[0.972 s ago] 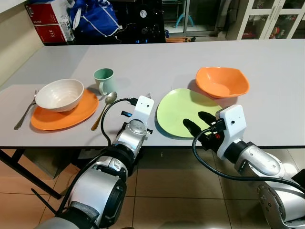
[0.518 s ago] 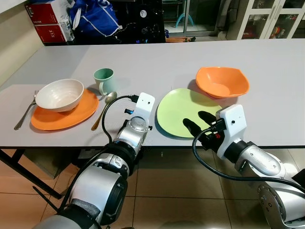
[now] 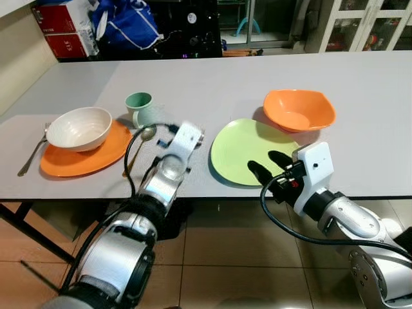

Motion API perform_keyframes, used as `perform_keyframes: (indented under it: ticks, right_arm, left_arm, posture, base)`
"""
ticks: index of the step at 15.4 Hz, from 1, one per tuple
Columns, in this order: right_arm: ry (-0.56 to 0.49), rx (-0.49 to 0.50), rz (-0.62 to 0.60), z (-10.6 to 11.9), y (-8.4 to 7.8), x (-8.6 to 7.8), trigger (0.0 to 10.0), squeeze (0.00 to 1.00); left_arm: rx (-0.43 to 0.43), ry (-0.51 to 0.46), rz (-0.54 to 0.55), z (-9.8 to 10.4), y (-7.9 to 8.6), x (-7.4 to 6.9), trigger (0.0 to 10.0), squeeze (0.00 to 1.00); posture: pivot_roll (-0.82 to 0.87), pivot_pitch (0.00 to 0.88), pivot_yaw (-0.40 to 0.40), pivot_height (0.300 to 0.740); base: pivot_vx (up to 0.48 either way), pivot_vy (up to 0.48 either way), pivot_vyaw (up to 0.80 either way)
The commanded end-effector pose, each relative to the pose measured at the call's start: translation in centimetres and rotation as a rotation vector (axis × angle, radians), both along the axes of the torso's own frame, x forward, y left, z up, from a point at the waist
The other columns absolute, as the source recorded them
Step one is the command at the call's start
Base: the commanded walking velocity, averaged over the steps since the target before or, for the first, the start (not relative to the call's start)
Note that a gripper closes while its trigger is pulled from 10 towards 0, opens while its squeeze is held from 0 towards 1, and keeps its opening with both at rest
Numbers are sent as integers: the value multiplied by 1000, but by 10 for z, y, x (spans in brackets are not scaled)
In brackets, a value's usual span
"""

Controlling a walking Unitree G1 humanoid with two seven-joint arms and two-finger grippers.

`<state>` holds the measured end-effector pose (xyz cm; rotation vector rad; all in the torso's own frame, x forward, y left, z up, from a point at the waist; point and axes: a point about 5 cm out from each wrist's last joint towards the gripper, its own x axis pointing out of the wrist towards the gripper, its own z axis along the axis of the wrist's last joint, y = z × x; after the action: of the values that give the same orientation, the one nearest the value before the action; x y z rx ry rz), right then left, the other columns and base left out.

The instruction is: Setting the table

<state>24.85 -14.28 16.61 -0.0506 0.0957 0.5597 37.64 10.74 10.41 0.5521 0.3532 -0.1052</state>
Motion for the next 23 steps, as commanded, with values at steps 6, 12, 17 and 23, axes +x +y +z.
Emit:
perform_keyframes:
  ticks: [6, 12, 17, 23]
  right_arm:
    - [44, -10, 76, -2, 2, -8, 10000, 0]
    - [191, -66, 88, -20, -3, -15, 10000, 0]
    - [204, -66, 97, -19, -2, -16, 10000, 0]
    - [207, -68, 107, -19, -1, -16, 10000, 0]
  left_arm:
    - [52, 43, -9, -5, 5, -3, 10000, 0]
    - [55, 77, -38, -11, 2, -6, 10000, 0]
    - [61, 123, -63, -16, 0, -9, 10000, 0]
    - [-10, 138, -81, -13, -8, -8, 10000, 0]
  posture:
    - [-143, 0, 89, 740]
    - [-145, 0, 90, 740]
    - [-147, 0, 91, 740]
    - [-145, 0, 91, 740]
  base:
    - [0, 0, 0]
    - [0, 0, 0]
    - [0, 0, 0]
    - [0, 0, 0]
